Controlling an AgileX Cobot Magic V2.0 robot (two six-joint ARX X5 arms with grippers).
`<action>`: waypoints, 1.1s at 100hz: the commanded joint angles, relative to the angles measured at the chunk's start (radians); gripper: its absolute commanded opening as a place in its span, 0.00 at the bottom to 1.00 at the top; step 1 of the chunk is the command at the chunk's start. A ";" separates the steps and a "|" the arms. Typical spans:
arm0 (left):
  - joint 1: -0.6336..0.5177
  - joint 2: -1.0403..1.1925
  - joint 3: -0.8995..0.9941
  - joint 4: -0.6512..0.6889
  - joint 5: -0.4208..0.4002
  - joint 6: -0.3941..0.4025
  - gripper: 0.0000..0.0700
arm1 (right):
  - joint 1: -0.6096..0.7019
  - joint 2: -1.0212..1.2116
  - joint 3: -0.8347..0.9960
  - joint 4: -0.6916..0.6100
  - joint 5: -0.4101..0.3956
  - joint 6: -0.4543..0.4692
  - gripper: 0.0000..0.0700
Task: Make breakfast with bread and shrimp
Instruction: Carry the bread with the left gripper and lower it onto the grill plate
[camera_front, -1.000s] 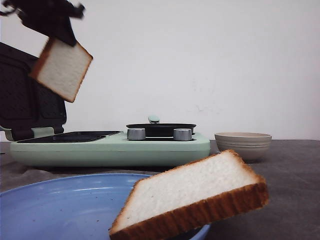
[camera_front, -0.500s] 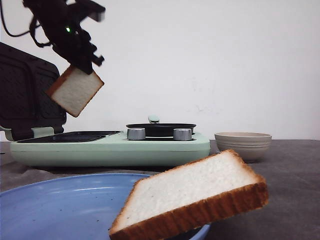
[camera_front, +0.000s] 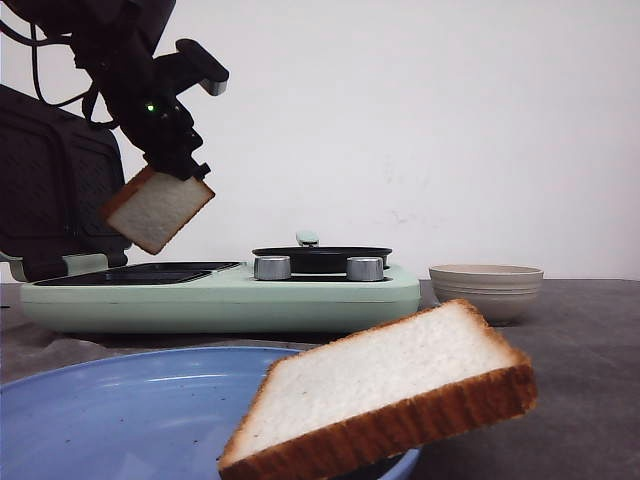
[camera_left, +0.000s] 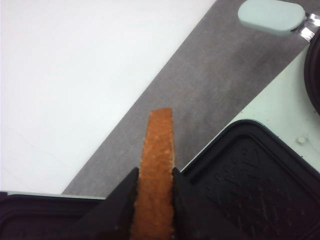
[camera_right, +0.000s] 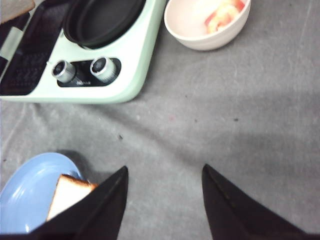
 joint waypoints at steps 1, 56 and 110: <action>-0.004 0.031 0.028 0.016 -0.003 0.014 0.00 | 0.002 0.005 0.014 -0.002 0.003 -0.023 0.41; -0.010 0.098 0.028 0.038 -0.003 0.019 0.00 | 0.002 0.005 0.014 -0.008 0.003 -0.031 0.41; -0.025 0.098 0.028 0.008 0.050 -0.010 0.54 | 0.002 0.005 0.014 -0.008 0.004 -0.032 0.41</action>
